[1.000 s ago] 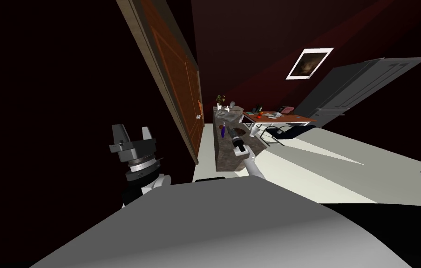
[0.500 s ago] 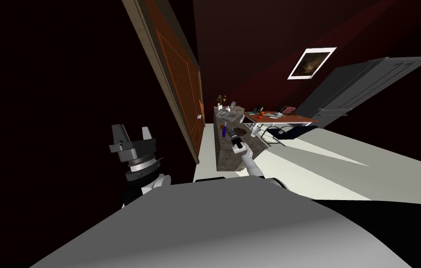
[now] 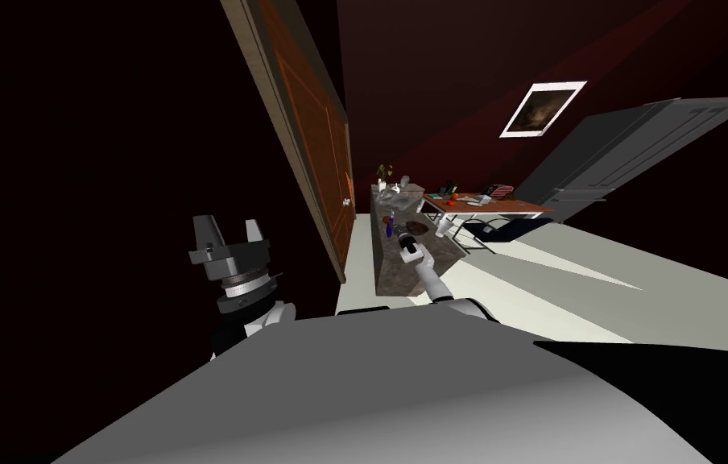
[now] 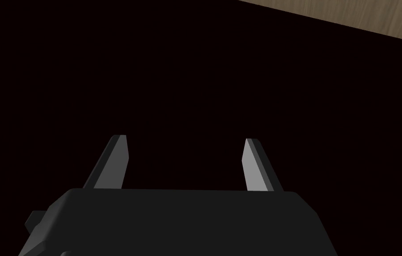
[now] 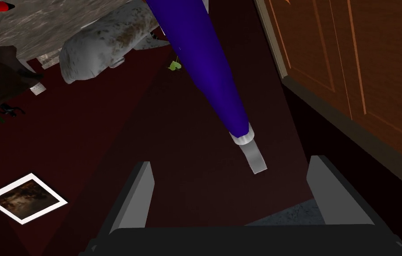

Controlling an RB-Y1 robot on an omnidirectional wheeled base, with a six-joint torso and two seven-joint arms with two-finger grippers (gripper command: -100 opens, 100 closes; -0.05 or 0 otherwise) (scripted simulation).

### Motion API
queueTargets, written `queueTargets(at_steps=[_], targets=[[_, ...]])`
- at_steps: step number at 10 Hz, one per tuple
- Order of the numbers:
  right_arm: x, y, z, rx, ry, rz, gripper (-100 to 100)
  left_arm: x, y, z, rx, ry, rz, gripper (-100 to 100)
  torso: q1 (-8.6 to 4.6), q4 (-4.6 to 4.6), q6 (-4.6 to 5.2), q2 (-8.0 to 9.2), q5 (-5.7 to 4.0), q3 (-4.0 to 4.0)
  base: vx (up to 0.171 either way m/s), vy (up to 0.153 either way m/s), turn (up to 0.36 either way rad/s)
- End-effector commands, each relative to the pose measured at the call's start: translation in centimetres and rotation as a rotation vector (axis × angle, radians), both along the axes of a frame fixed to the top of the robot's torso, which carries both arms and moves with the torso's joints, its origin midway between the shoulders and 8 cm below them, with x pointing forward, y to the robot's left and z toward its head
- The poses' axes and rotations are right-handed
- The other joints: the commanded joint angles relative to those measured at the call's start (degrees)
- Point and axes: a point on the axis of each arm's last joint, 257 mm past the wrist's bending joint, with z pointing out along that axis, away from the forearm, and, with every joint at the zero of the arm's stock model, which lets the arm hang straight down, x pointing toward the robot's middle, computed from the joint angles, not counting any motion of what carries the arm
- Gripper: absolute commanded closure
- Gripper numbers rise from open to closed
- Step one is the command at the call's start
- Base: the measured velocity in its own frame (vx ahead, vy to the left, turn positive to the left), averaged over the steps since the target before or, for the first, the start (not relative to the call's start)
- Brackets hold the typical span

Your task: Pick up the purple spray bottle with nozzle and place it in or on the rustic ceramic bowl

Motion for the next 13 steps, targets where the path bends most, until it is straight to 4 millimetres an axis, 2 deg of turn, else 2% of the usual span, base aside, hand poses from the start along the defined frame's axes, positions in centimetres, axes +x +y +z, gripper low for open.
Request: queueTargets(at_steps=[1, 2, 4, 5, 10, 13], targets=[[0.9, -0.4, -0.8, -0.053, 0.036, -0.013, -100, 0.0, 0.0, 0.0, 0.000, 0.000, 0.000, 0, 0.00, 0.00, 0.00, 0.00, 0.00, 0.00, -0.015, 0.026, 0.025], [0.9, -0.4, -1.0, -0.053, 0.041, -0.014, -100, 0.0, 0.0, 0.0, 0.000, 0.000, 0.000, 0, 0.00, 0.01, -0.01, 0.02, 0.00, 0.01, -0.013, 0.019, 0.008], [2.5, -0.9, -1.0, -0.140, 0.076, -0.032, -100, 0.0, 0.0, 0.0, 0.000, 0.000, 0.000, 0, 0.01, 0.01, -0.01, 0.02, 0.00, 0.01, -0.018, 0.032, 0.027], [2.3, -1.1, -2.1, -0.140, 0.099, -0.036, -100, 0.0, 0.0, 0.0, 0.000, 0.000, 0.000, 0, 0.05, 0.01, -0.01, 0.04, 0.01, 0.03, -0.011, 0.029, 0.011], [3.5, -2.0, -3.0, -0.220, 0.149, -0.055, -100, 0.0, 0.0, 0.0, 0.000, 0.000, 0.000, 0, -0.03, 0.01, 0.00, 0.01, 0.00, 0.01, -0.006, 0.016, 0.010], [4.7, -3.2, -3.6, -0.318, 0.209, -0.080, -100, 0.0, 0.0, 0.0, 0.000, 0.000, 0.000, 0, 0.01, 0.01, 0.00, 0.02, 0.00, 0.01, -0.013, 0.029, 0.021]])
